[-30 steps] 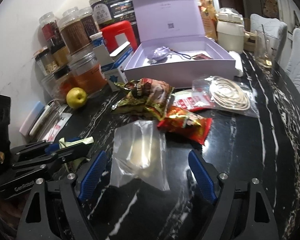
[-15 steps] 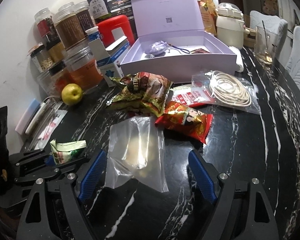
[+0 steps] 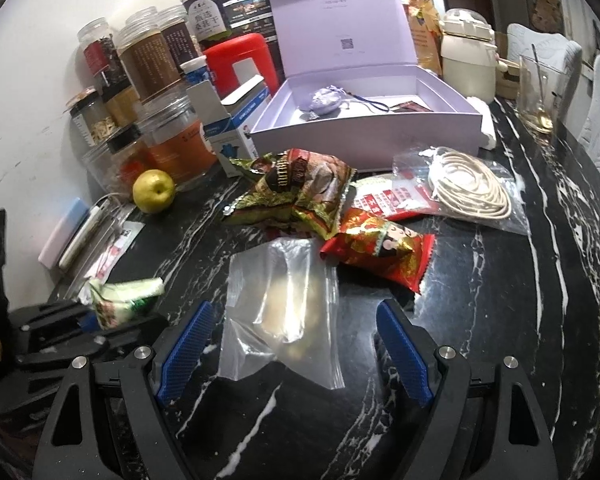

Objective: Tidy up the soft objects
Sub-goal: 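Lift the green-white snack packet with the left gripper toward the box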

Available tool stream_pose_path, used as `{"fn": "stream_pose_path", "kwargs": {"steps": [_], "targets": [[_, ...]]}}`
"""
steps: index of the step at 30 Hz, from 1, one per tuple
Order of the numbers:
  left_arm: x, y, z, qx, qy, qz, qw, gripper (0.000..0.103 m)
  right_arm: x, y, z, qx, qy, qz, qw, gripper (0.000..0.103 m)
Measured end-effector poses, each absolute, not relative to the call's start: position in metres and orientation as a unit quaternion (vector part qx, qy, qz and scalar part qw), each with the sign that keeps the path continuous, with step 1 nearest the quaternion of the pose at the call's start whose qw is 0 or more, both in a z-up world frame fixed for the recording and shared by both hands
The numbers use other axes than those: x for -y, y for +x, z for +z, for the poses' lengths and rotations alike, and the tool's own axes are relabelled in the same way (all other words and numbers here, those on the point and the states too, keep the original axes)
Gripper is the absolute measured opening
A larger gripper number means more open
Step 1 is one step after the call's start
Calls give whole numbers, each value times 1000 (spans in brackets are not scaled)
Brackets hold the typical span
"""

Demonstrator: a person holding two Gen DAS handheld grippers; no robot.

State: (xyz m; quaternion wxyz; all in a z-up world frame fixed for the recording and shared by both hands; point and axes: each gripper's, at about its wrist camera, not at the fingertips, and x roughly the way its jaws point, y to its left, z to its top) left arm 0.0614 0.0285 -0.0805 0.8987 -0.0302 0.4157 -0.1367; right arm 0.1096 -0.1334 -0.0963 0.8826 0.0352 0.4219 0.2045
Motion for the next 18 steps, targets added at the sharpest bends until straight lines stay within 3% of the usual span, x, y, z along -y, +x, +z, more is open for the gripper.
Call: {"fn": "stream_pose_path", "kwargs": {"steps": [18], "targets": [[-28,83,-65,-393,-43,-136,909,21,159,133,-88,-416,50,127,899,85]]}}
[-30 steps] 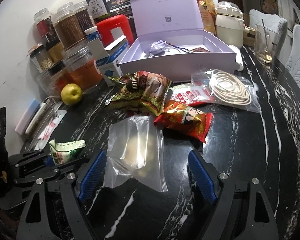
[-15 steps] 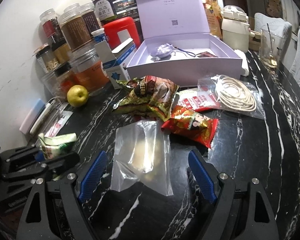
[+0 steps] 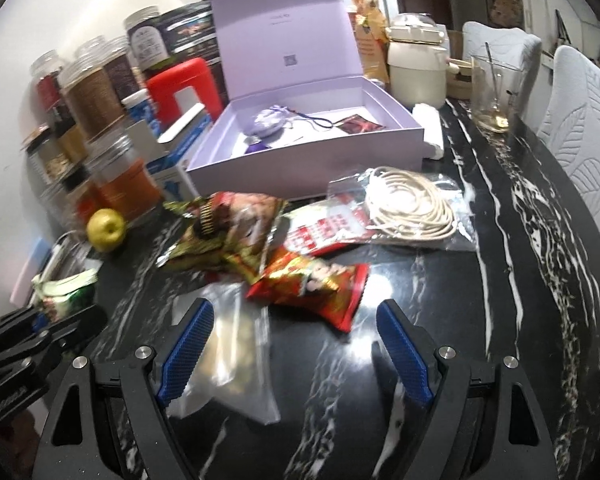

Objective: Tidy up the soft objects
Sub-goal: 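Lift the green-white snack packet with the left gripper toward the box, then carry the green-white packet over the lavender box with the left gripper while the right carries the red packet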

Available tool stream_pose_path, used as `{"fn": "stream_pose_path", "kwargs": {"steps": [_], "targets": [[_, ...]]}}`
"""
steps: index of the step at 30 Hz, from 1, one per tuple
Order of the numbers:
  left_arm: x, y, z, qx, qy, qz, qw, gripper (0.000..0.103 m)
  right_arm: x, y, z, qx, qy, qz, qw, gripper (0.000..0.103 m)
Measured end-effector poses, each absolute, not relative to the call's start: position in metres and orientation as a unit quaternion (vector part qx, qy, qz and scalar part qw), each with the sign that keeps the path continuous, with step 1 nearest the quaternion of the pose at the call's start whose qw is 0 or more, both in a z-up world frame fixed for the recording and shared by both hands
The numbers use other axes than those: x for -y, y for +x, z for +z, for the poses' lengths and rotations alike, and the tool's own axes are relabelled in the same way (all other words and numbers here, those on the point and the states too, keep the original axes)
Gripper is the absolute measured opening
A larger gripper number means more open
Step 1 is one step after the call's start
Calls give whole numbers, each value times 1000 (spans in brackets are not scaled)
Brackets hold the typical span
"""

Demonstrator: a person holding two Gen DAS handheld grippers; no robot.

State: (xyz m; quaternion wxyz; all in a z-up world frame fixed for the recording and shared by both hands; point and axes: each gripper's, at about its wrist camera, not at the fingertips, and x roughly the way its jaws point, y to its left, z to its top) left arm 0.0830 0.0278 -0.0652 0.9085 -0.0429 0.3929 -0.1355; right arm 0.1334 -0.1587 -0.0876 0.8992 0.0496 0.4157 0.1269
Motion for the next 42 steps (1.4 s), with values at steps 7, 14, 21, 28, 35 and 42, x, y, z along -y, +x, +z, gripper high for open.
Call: {"fn": "stream_pose_path", "kwargs": {"steps": [7,14,21,28,35,42], "targets": [[-22,88,-66,-393,-42,-138,908,21,158,157,-101,-436,69,127,888,75],[-22,90,-69,-399,-44,-138,906,21,160,161,-109,-435,89,117,888,54],[-21,85,-66,-394,-43,-137,908,21,166,151,-107,-428,99,121,890,52],[-14,70,-57,-384,-37,-147,911,21,180,127,-98,-413,105,113,898,52],[3,49,-45,-370,-24,-165,914,21,195,89,-88,-402,116,113,901,52],[25,29,-32,-353,-17,-189,916,21,206,49,-74,-386,121,115,907,52]]}}
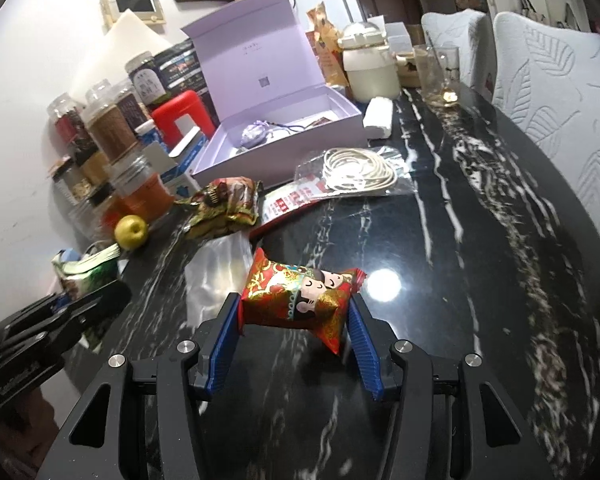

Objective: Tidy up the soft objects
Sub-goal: 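Carry the green-white packet over the lavender box with the left gripper while the right carries the red packet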

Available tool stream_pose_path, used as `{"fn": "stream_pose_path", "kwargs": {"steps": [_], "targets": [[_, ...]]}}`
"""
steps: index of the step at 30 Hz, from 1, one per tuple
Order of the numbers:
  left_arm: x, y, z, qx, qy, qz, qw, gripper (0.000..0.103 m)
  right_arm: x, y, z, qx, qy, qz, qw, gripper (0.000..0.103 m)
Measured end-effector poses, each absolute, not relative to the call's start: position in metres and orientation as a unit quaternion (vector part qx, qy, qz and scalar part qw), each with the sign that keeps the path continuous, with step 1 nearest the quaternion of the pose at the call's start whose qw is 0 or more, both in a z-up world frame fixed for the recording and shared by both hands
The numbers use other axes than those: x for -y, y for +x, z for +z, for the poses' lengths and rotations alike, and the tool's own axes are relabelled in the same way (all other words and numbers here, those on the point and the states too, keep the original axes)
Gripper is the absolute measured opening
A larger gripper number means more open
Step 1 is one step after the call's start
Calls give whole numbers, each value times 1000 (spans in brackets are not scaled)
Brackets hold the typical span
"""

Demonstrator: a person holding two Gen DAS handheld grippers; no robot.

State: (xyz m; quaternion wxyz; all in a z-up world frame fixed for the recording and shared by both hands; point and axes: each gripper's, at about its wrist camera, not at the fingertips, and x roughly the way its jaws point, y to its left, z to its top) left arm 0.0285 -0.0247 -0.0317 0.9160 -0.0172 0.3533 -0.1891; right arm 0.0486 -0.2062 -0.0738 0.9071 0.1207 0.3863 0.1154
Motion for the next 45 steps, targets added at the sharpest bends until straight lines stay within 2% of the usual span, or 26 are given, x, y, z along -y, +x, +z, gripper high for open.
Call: {"fn": "stream_pose_path", "kwargs": {"steps": [9,17,32,45], "targets": [[43,26,-8,-327,-11,-211,921,21,214,21,-43,-357,99,116,922,52],[47,45,22,-282,-1,-205,937,21,213,29,-10,-318,82,132,935,52],[44,118,63,-225,20,-185,956,21,206,99,35,-273,78,167,944,52],[41,194,76,-206,21,-157,966,21,202,177,59,-257,55,168,950,53]]}}
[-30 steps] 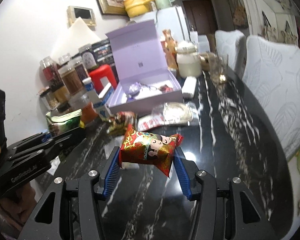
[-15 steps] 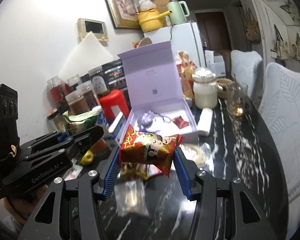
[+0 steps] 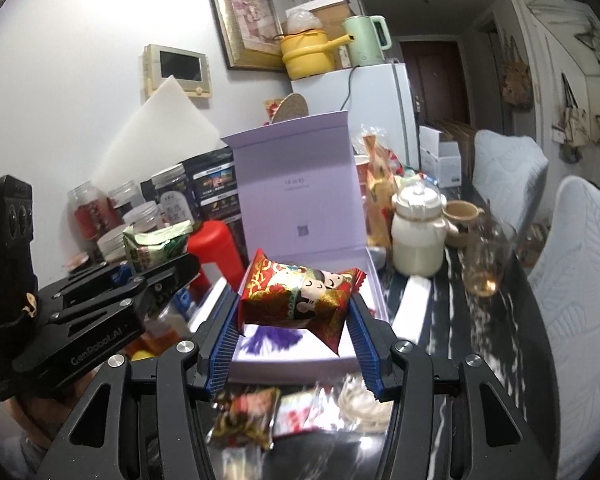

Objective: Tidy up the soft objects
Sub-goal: 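Carry the green-white packet over the lavender box with the left gripper while the right carries the red packet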

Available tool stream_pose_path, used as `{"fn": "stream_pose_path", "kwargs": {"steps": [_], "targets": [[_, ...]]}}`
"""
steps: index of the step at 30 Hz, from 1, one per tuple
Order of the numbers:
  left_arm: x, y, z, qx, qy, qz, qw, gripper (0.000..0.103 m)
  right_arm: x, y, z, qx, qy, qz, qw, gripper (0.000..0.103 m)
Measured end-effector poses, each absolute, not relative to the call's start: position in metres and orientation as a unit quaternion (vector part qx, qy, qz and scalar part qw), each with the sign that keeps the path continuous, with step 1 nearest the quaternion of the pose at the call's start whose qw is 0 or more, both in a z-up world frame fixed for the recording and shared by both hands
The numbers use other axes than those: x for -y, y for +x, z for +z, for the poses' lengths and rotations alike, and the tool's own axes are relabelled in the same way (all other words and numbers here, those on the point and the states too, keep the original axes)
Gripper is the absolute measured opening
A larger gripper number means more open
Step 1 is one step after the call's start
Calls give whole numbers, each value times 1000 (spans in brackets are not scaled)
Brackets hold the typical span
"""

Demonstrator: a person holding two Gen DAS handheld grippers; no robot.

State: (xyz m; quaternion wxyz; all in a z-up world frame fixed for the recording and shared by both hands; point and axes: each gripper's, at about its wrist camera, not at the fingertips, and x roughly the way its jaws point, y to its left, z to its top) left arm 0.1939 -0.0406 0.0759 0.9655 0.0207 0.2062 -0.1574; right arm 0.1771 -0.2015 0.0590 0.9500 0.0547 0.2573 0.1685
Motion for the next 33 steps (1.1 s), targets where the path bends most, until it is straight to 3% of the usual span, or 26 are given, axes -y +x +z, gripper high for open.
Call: {"fn": "stream_pose_path", "kwargs": {"steps": [20,33], "targets": [[43,310,50,-227,21,-87,970,21,180,311,41,-274,19,191,942,53],[60,365,16,-281,32,-79,956,21,195,376,11,-320,20,172,931,53]]}}
